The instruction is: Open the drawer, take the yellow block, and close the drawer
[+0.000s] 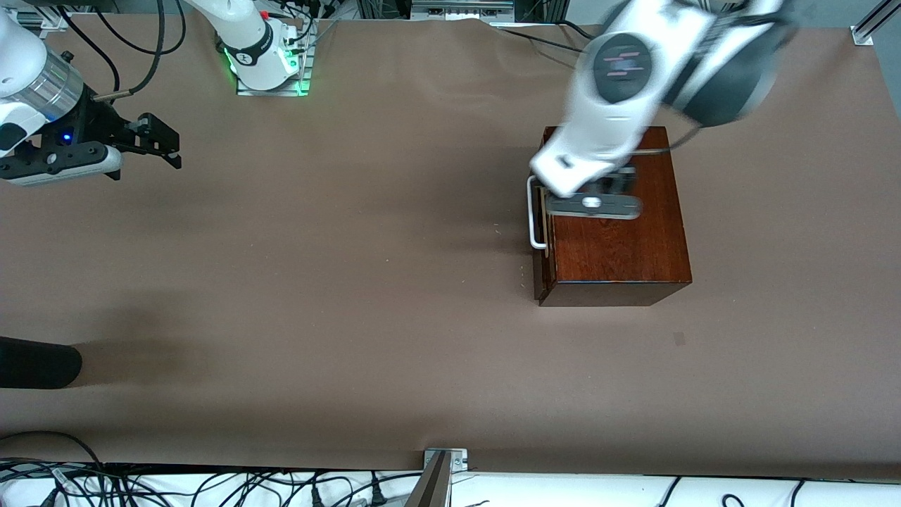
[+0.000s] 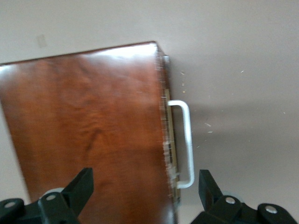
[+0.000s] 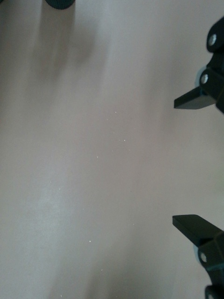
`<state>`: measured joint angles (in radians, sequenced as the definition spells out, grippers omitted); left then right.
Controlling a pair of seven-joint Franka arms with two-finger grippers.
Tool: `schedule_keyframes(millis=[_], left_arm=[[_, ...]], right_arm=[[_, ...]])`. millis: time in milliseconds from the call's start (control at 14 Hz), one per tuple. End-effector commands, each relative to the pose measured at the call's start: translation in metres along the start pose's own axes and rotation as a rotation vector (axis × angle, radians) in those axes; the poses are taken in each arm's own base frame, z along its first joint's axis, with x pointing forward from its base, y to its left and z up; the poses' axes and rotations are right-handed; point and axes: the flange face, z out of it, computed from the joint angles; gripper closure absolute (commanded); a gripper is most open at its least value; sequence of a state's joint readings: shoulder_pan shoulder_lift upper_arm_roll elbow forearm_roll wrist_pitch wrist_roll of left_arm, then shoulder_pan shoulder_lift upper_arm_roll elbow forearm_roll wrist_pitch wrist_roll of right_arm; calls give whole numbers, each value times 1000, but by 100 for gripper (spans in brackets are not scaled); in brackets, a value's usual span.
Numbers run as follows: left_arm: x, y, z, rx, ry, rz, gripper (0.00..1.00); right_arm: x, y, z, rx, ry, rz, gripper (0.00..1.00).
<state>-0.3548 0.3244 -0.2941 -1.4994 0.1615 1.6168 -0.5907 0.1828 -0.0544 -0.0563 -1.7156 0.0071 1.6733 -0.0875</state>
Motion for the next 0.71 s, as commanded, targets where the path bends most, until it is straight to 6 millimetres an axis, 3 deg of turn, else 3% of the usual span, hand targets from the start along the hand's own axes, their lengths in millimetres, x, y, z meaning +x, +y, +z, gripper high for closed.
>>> schedule_keyframes(millis=[0, 286, 643], left_arm=[[1, 50, 30, 67, 31, -46, 0], [-3, 78, 83, 124, 54, -54, 0], [-7, 89, 135, 142, 129, -68, 0]], right_arm=[[-1, 1, -5, -10, -4, 9, 0], [-2, 2, -4, -8, -10, 12, 0], [0, 3, -3, -11, -10, 7, 0]])
